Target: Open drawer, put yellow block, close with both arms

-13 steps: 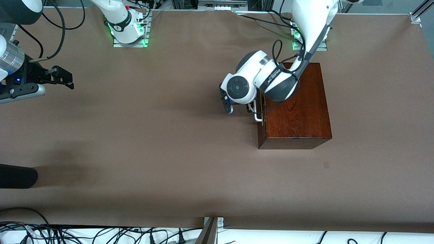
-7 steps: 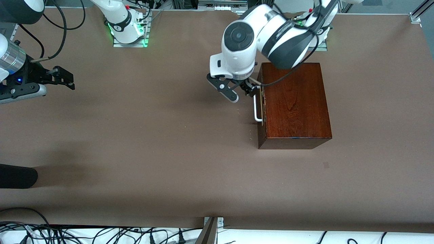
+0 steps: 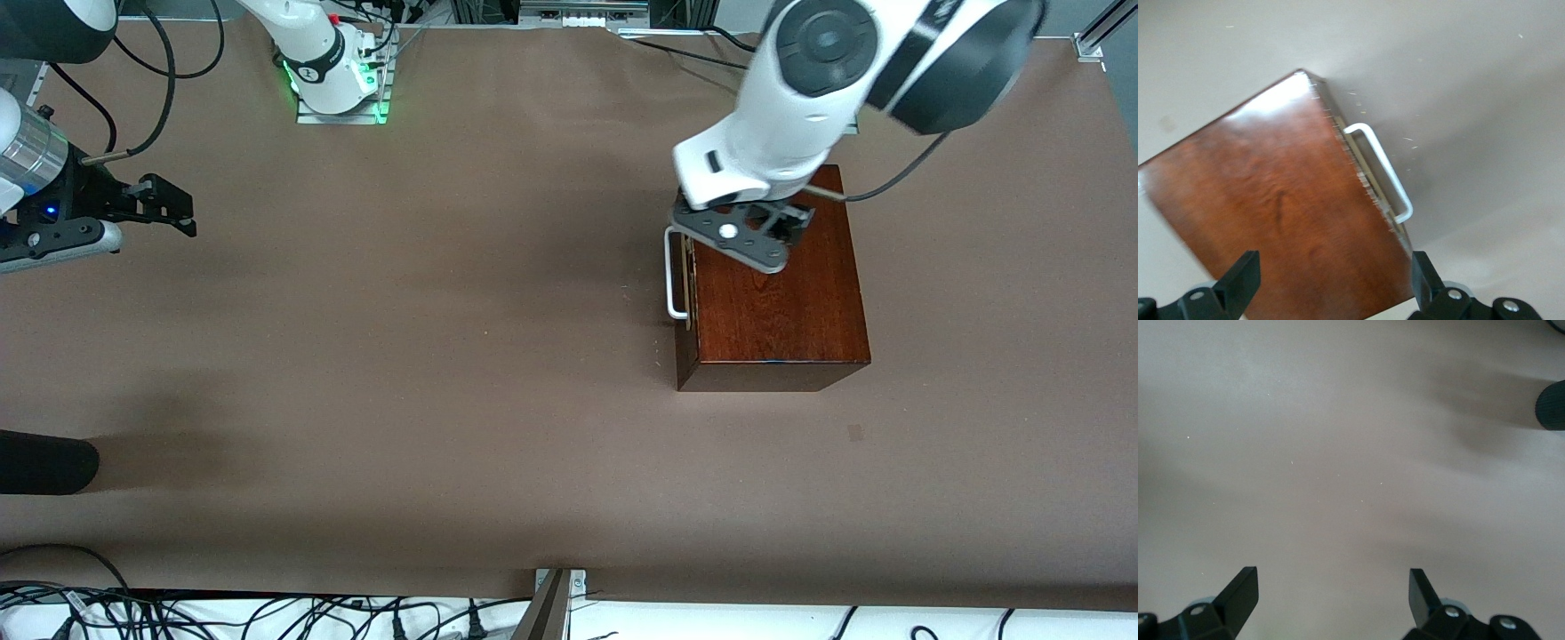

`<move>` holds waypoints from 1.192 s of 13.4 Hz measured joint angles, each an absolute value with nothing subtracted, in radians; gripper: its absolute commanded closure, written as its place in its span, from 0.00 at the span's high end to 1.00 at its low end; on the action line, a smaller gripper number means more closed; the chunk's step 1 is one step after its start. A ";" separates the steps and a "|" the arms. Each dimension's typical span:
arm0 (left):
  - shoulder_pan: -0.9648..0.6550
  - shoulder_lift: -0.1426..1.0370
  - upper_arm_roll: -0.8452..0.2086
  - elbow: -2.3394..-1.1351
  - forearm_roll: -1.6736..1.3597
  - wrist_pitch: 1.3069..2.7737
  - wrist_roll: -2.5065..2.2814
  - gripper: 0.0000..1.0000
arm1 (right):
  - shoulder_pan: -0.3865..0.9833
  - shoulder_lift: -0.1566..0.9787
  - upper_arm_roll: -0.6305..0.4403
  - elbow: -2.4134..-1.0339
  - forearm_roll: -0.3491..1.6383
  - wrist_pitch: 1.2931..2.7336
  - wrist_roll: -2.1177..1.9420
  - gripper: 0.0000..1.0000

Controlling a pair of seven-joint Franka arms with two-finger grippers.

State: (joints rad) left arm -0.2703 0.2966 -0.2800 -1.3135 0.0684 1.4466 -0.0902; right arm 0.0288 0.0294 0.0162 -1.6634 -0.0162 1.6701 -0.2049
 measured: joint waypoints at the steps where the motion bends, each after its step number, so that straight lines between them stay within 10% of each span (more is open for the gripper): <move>1: -0.246 0.277 -0.279 -1.313 0.069 1.426 -0.090 1.00 | 0.029 0.030 0.016 -1.663 -0.016 1.670 -0.205 1.00; 7: -0.127 0.201 -0.161 -1.340 0.069 1.470 -0.089 1.00 | 0.028 0.035 0.016 -1.663 -0.016 1.671 -0.205 1.00; 16: -0.111 -0.087 -0.001 -1.733 0.035 1.626 -0.044 1.00 | 0.028 0.035 0.016 -1.663 -0.016 1.683 -0.205 1.00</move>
State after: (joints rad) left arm -0.1110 -0.0873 -0.0013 -1.7326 0.0350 1.6256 -0.0438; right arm 0.0283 0.0354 0.0162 -1.6631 -0.0161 1.6833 -0.2049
